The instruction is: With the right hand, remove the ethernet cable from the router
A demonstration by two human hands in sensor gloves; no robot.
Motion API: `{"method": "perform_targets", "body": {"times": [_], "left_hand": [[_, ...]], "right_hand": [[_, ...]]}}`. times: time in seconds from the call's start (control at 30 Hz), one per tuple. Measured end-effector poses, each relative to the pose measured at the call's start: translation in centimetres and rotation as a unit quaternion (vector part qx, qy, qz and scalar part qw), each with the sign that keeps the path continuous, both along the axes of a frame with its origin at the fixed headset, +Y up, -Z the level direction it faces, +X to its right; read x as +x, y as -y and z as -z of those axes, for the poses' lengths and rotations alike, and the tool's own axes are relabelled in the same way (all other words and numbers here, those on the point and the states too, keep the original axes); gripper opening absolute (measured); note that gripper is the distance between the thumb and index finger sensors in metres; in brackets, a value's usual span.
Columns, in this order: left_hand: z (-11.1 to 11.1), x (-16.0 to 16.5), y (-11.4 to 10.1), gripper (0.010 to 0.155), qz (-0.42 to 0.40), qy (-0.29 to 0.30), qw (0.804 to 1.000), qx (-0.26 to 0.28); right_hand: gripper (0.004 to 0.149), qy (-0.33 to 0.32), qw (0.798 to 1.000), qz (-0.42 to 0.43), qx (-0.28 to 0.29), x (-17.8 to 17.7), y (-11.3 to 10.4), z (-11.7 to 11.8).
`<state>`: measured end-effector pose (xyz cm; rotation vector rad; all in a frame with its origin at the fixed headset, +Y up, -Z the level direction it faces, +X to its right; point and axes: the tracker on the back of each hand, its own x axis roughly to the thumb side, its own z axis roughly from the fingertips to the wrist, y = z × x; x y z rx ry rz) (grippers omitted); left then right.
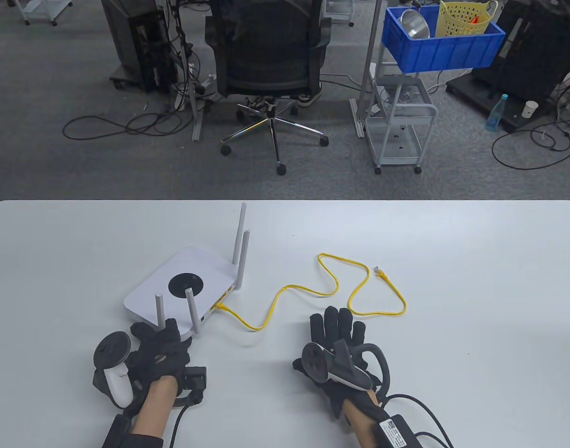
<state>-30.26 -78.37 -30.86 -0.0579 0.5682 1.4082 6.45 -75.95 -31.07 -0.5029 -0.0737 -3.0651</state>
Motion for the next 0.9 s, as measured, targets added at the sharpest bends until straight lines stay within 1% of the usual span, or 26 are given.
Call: {"method": "perform_targets", "body": {"times": [0.07,0.13,0.2,0.23,0.3,0.33,0.4,0.6,0.77,0.87,0.9], "left_hand": [[0.0,-0.1,0.0,0.085,-0.011,0.007,1.000,0.012],[0.1,0.3,0.0,0.084,-0.028,0.026,0.999,0.025],[0.2,1.1,0.0,0.083,-0.039,0.044,0.998,0.037],[0.3,1.4,0.0,0.083,-0.044,0.053,0.997,0.045],[0.4,2.7,-0.2,0.083,-0.053,0.076,0.994,0.065],[0.4,3.2,-0.3,0.083,-0.056,0.084,0.992,0.073],[0.2,4.6,-0.6,0.083,-0.066,0.105,0.988,0.089],[-0.4,7.5,-1.0,0.083,-0.082,0.142,0.980,0.111],[-0.8,9.0,-1.1,0.083,-0.095,0.162,0.975,0.119],[-1.1,9.7,-1.1,0.083,-0.097,0.172,0.973,0.121],[-1.2,10.0,-1.1,0.083,-0.097,0.177,0.972,0.120]], "right_hand": [[0.094,-0.005,0.999,0.020,0.026,0.0,-0.6,-0.3],[0.091,-0.013,0.996,0.067,0.060,0.0,-1.4,-0.7],[0.087,-0.015,0.990,0.113,0.081,0.0,-2.1,-1.0],[0.086,-0.015,0.989,0.125,0.084,0.0,-2.2,-1.1],[0.082,-0.011,0.979,0.184,0.086,0.0,-2.8,-1.4],[0.081,-0.009,0.976,0.201,0.081,0.0,-2.9,-1.4],[0.080,-0.003,0.969,0.242,0.054,0.1,-2.9,-1.5],[0.078,0.018,0.954,0.298,0.001,0.3,-2.3,-1.1],[0.074,0.065,0.921,0.381,-0.039,1.2,-1.8,-0.6],[0.073,0.087,0.906,0.410,-0.064,1.6,-1.4,-0.3],[0.073,0.094,0.897,0.426,-0.076,1.8,-1.3,-0.2]]}}
